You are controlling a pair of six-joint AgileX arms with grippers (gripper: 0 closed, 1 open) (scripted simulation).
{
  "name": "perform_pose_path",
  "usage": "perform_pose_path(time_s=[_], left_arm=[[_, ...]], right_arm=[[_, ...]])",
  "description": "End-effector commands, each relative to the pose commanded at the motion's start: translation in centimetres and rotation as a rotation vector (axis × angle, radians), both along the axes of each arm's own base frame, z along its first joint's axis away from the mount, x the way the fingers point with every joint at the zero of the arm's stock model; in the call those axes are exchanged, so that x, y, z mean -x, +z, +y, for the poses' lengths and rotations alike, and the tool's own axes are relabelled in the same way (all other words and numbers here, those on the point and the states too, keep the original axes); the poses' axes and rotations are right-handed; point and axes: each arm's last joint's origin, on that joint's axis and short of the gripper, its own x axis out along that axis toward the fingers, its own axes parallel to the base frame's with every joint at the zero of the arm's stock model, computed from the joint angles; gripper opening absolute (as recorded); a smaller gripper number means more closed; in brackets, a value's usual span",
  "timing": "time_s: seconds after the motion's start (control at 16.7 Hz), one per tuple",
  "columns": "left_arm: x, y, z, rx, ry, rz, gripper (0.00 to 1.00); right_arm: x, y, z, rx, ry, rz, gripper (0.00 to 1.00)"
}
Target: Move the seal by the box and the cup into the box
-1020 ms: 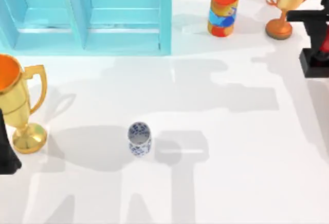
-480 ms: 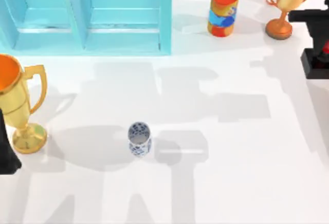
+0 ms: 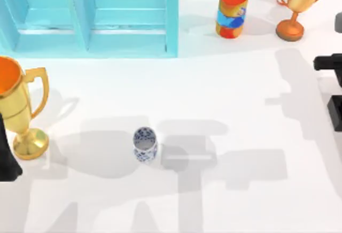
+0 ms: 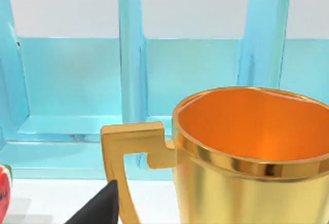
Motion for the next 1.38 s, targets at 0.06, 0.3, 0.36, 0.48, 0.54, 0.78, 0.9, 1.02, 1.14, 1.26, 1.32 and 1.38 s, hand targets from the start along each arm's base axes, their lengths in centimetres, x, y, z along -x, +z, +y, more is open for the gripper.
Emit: perform_pose_path(time_s=[0.06, 0.3, 0.36, 0.48, 0.54, 0.78, 0.9, 1.02, 1.14, 1.26, 1.32, 1.38], left_arm=[[0.0, 0.0, 0.0, 0.0, 0.0, 0.0, 1.0], [0.0, 0.0, 0.0, 0.0, 0.0, 0.0, 1.0], [0.0, 0.0, 0.0, 0.0, 0.0, 0.0, 1.0], [0.0, 0.0, 0.0, 0.0, 0.0, 0.0, 1.0], [0.0, 0.0, 0.0, 0.0, 0.0, 0.0, 1.0], [0.0, 0.0, 0.0, 0.0, 0.0, 0.0, 1.0], [0.0, 0.0, 0.0, 0.0, 0.0, 0.0, 1.0], [0.0, 0.0, 0.0, 0.0, 0.0, 0.0, 1.0], [0.0, 0.0, 0.0, 0.0, 0.0, 0.0, 1.0], [0.0, 0.0, 0.0, 0.0, 0.0, 0.0, 1.0], [0.0, 0.0, 0.0, 0.0, 0.0, 0.0, 1.0], [0.0, 0.0, 0.0, 0.0, 0.0, 0.0, 1.0]], right_arm=[[0.7, 0.1, 0.1, -0.001, 0.0, -0.008, 0.0], [1.4, 0.2, 0.3, -0.003, 0.001, -0.018, 0.0], [1.4, 0.2, 0.3, -0.003, 0.001, -0.018, 0.0], [1.3, 0.0, 0.2, -0.003, -0.005, -0.012, 0.0], [1.3, -0.3, 0.2, -0.003, -0.004, -0.011, 0.0], [1.2, -3.7, 0.3, -0.005, -0.002, -0.022, 0.0], [1.4, -5.4, 0.3, -0.005, -0.001, -0.024, 0.0], [1.4, -6.3, 0.3, -0.003, 0.001, -0.018, 0.0], [1.4, -6.3, 0.3, -0.003, 0.001, -0.018, 0.0], [1.4, -6.3, 0.3, -0.003, 0.001, -0.018, 0.08], [1.4, -6.3, 0.3, -0.003, 0.001, -0.018, 0.15], [1.4, -6.3, 0.3, -0.003, 0.001, -0.018, 0.23]])
